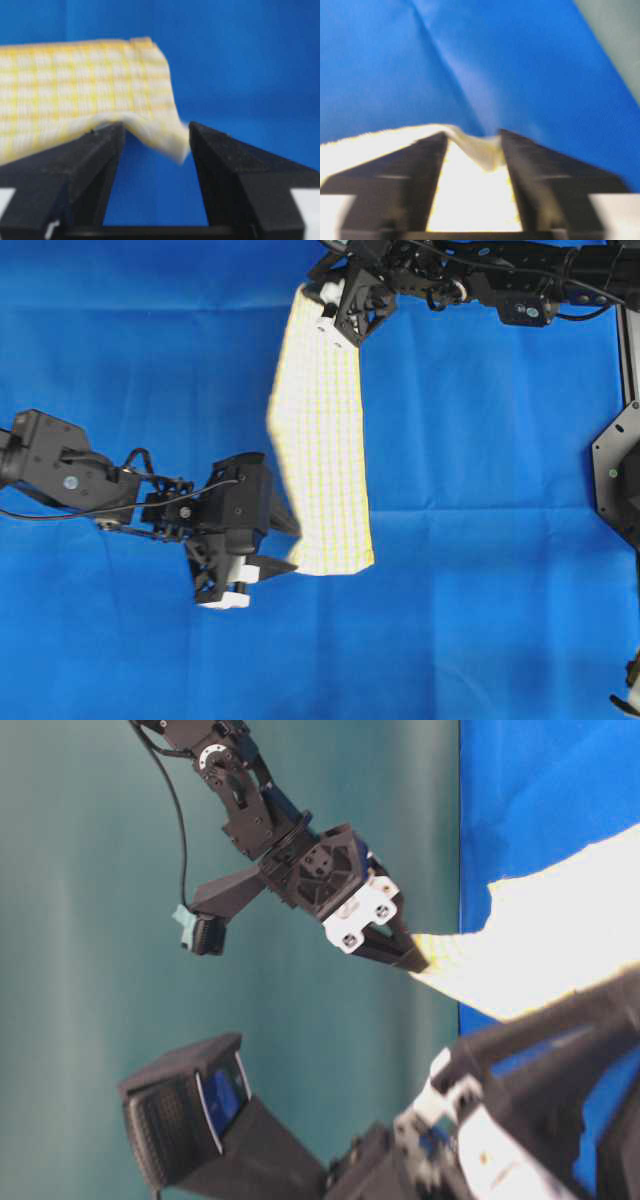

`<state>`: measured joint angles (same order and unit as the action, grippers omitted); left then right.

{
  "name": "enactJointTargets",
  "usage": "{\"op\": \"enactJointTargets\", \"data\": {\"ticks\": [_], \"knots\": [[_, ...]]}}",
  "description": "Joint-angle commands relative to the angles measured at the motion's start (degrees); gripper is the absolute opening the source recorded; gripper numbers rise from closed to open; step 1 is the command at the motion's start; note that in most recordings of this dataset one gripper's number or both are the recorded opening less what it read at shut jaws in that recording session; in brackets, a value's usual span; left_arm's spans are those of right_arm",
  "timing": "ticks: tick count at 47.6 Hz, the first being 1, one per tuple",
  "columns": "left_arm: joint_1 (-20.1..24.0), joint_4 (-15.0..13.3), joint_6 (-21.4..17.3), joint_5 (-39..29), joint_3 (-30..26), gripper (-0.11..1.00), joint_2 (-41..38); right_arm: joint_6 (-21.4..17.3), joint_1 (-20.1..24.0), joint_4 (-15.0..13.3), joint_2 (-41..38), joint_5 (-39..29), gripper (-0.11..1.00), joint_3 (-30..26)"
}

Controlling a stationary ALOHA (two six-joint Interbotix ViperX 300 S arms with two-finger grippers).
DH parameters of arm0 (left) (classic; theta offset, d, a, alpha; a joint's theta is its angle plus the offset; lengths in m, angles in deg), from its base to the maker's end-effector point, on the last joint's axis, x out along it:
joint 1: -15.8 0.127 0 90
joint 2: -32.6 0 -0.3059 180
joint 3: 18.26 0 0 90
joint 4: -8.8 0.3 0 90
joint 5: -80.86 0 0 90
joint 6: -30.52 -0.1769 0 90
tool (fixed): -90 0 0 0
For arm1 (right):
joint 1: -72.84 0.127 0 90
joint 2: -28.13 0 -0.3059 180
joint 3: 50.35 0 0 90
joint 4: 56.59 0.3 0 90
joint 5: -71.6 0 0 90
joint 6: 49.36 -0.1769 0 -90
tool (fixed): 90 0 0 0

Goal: Fold the yellow towel.
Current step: 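Lay the towel down folded lengthwise into a long strip, then open both grippers and withdraw them to the sides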

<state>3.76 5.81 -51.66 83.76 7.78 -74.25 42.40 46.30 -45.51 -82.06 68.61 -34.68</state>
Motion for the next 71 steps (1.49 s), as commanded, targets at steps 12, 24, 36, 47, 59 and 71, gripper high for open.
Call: {"op": "enactJointTargets", "data": {"ticks": [12,24,36,47,59,71], "knots": [[-1.58,-0.09,0.09,-16.00,2.46,0.48,10.55,-0.09,0.00,0.00,12.48,0.26,0.64,8.00],[0.00,0.00,-0.09,-17.05,4.57,0.48,16.44,-0.44,1.05,0.00,24.26,3.43,0.64,18.90],[5.62,0.26,-0.53,-6.77,7.91,0.48,21.53,-0.53,5.71,0.09,34.01,8.88,0.64,26.98],[9.58,0.44,-1.14,5.63,13.01,0.48,26.19,-0.53,11.07,0.00,36.83,10.72,0.64,28.83],[12.92,0.35,-1.05,10.37,17.31,0.49,27.77,-0.09,12.04,0.00,35.42,11.51,0.64,28.12],[17.31,0.44,-1.23,10.46,16.26,0.49,26.02,0.00,8.96,0.00,32.08,11.51,0.65,26.10]]}}
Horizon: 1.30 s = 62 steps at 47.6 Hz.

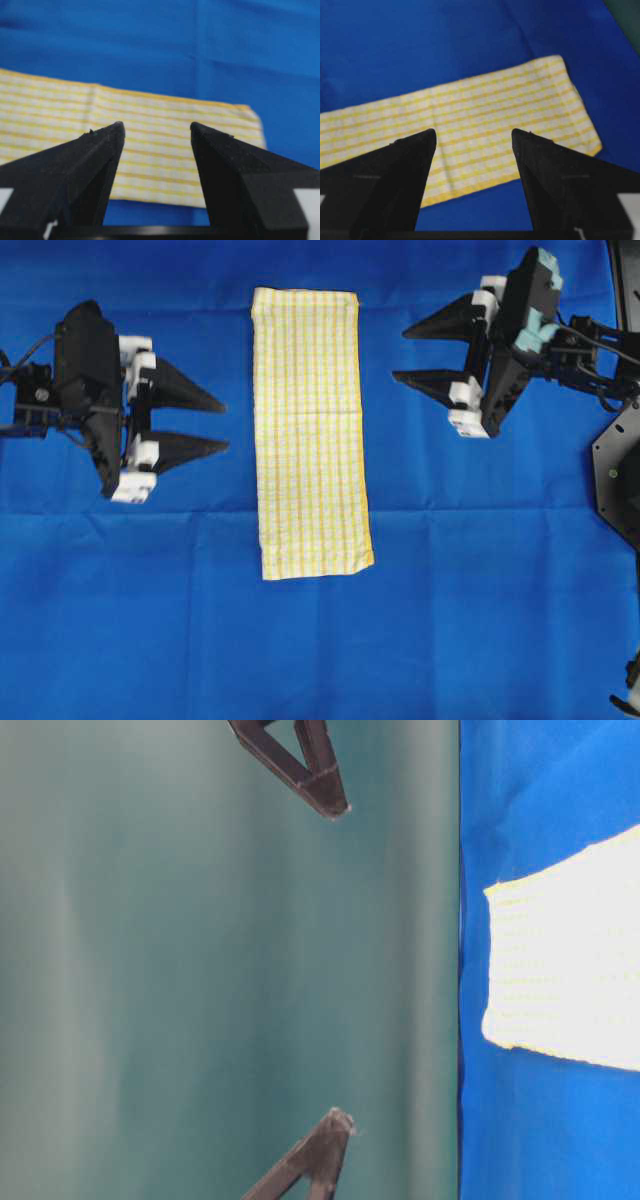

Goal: Fold the yellow towel.
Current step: 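Open both grippers and withdraw them to the sides, then move both grippers to the strip's top end and grasp its corners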

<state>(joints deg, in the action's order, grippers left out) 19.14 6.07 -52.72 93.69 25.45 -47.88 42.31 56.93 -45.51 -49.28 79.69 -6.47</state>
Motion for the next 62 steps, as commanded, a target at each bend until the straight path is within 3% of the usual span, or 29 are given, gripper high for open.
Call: {"op": "enactJointTargets", "data": {"ticks": [1,11,18,24,38,51,62], "knots": [[2.64,0.18,-0.18,0.53,-1.49,0.50,-0.70,0.09,-2.29,0.00,-1.14,0.35,0.65,-2.55],[10.81,0.26,-4.22,1.32,-2.99,0.63,-6.24,0.09,-8.70,0.00,-8.70,0.09,0.71,-7.12],[15.03,0.26,-5.10,3.08,-5.63,0.77,-12.13,0.09,-10.63,0.00,-16.00,0.09,0.75,-11.16],[18.72,0.26,-5.19,4.57,-7.91,0.83,-17.58,0.00,-11.78,0.18,-21.62,0.09,0.76,-13.97],[24.96,0.26,-5.19,11.60,-10.63,0.83,-28.30,0.00,-13.97,0.18,-30.76,0.09,0.76,-18.19],[26.28,0.26,-5.19,16.00,-12.39,0.83,-35.16,-0.53,-14.68,0.62,-34.63,0.44,0.76,-18.90],[26.89,0.26,-5.19,16.00,-15.03,0.83,-39.11,-0.62,-14.68,3.34,-37.53,2.11,0.76,-19.86]]}}
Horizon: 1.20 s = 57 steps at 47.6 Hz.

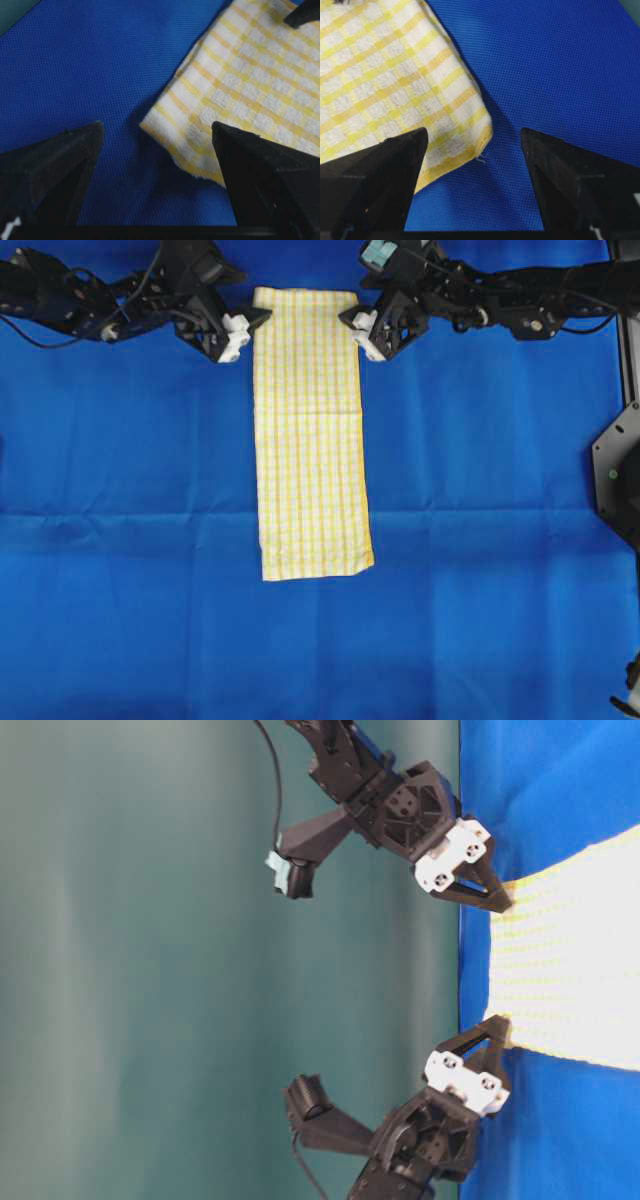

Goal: Fold the yellow towel.
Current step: 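Move both grippers to the strip's top end and grasp its corners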

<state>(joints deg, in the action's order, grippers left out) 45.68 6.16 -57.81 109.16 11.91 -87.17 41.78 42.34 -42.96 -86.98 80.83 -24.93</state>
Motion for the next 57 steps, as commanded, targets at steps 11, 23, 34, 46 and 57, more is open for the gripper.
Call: {"op": "enactJointTargets", "data": {"ticks": [11,23,34,46,57], "knots": [[0.88,0.18,-0.18,0.26,-2.37,0.60,-0.62,-0.09,-0.18,2.55,-1.14,0.62,0.61,-2.37],[0.97,0.18,-1.85,0.35,-3.25,0.04,-0.97,-0.09,-0.35,3.52,-1.14,0.97,0.03,-2.11],[0.97,0.09,-3.34,0.18,-3.96,0.04,-1.05,-0.09,-0.35,4.92,-0.88,1.49,0.03,-1.67],[0.88,0.09,-3.43,-1.58,-3.96,0.04,1.14,-0.09,-0.35,5.54,1.85,1.85,0.03,-0.70],[0.09,0.09,-3.60,-3.87,-3.69,0.04,5.80,-0.09,-0.35,5.54,6.77,1.85,0.03,0.79]]}}
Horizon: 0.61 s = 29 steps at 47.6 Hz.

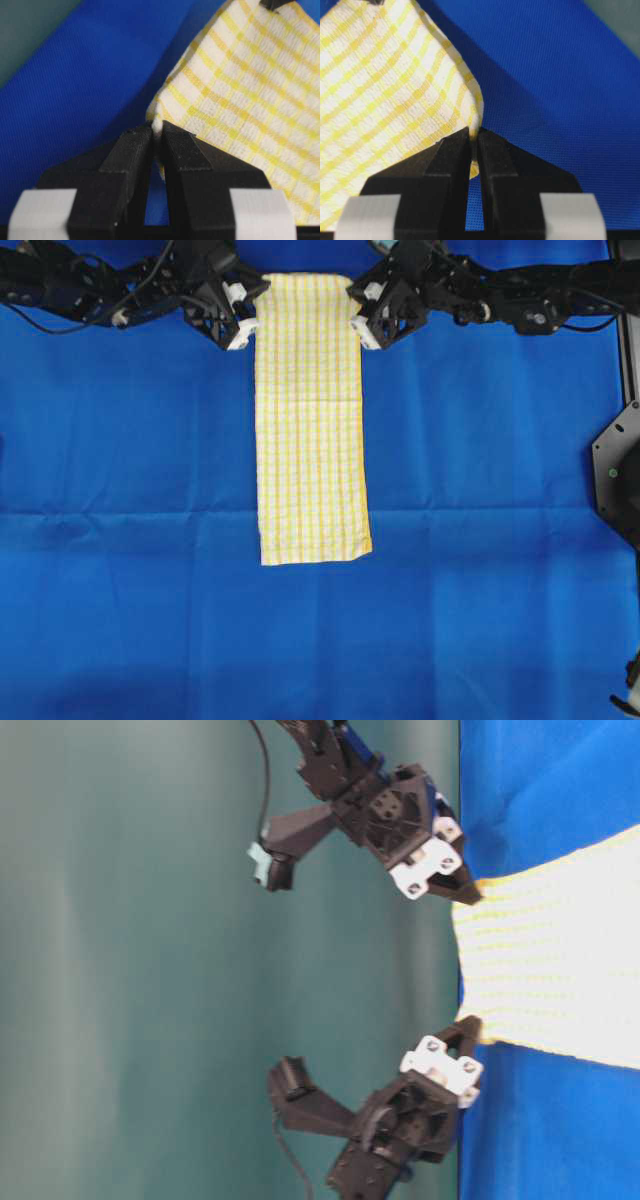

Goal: Fold the yellow towel.
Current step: 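Move both grippers to the strip's top end and grasp its corners, then lift the top end and fold it down onto the bottom half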

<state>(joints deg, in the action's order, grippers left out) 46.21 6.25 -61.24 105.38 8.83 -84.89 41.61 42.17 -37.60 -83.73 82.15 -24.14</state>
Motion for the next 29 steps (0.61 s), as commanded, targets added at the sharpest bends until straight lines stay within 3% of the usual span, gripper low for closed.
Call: {"op": "enactJointTargets", "data": {"ticks": [1,17,29], "knots": [[-0.44,0.00,-0.18,-0.18,-0.62,0.04,4.04,0.09,-0.18,0.18,3.96,0.53,0.03,0.09],[-1.58,0.00,-1.67,-3.96,-0.09,0.04,9.93,0.18,0.00,0.18,8.61,-0.09,0.03,1.85],[-6.94,0.00,-1.05,-4.13,2.37,0.04,11.69,-0.18,4.31,1.14,13.10,-0.09,0.03,5.63]]}}
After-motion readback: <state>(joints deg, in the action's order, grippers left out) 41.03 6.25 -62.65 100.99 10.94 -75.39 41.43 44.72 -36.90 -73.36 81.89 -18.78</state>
